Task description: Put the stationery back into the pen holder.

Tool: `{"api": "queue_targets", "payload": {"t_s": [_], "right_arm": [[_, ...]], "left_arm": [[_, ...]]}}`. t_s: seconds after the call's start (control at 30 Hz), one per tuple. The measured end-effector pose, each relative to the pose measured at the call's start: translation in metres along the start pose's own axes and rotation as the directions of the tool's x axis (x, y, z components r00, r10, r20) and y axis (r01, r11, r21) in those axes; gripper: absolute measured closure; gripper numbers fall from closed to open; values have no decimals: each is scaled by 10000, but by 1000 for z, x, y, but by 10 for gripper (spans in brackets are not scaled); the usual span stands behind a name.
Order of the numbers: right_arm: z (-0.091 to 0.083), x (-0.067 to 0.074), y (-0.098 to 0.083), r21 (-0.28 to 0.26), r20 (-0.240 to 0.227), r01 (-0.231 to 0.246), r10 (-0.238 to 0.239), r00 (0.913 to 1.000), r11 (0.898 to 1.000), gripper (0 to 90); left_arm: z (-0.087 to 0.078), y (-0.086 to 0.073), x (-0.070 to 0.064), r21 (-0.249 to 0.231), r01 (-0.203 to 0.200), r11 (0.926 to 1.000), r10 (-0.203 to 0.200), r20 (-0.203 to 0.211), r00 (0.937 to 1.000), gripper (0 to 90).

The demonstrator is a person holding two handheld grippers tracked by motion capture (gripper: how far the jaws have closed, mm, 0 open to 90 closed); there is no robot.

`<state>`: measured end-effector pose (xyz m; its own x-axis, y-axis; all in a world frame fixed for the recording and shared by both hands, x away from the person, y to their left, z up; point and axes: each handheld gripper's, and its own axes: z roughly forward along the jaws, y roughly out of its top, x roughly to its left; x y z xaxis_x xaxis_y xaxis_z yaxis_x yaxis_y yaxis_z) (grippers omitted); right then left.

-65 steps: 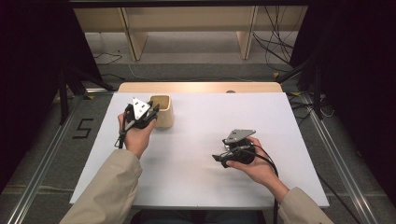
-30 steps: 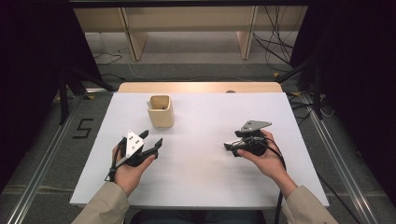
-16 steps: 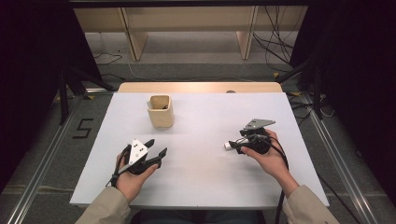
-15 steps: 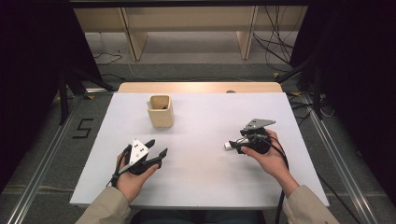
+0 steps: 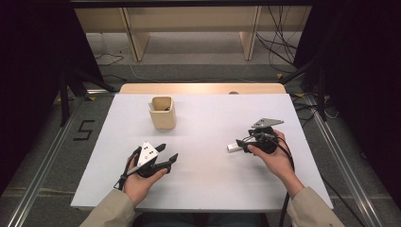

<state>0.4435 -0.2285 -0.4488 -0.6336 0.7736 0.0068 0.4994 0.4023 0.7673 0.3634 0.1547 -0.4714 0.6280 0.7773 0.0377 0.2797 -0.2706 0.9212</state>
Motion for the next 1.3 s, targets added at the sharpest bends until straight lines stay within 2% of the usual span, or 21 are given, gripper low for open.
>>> {"api": "queue_targets", "payload": {"t_s": [0.23,0.43,0.6,0.9,1.1,1.3], "right_arm": [[1,-2,1,-6,159,-232,232,9996,9997,305],[1,-2,2,-39,182,-302,302,9994,9995,300],[1,-5,1,-75,203,-327,329,9993,9994,299],[1,-5,1,-72,213,-333,334,9992,9994,297],[1,-5,1,-50,229,-358,359,9991,9993,297],[2,-5,1,-30,265,-387,388,9989,9992,297]], "left_arm": [[22,12,-13,51,-165,9999,161,709,9974,389],[49,22,-27,285,-432,9987,392,1298,9908,383],[69,30,-36,270,-480,9985,430,1628,9857,380],[91,37,-52,393,-762,9963,666,2064,9762,381],[101,37,-58,403,-963,9945,850,2232,9711,394],[112,37,-62,507,-981,9939,830,2423,9666,416]]}}
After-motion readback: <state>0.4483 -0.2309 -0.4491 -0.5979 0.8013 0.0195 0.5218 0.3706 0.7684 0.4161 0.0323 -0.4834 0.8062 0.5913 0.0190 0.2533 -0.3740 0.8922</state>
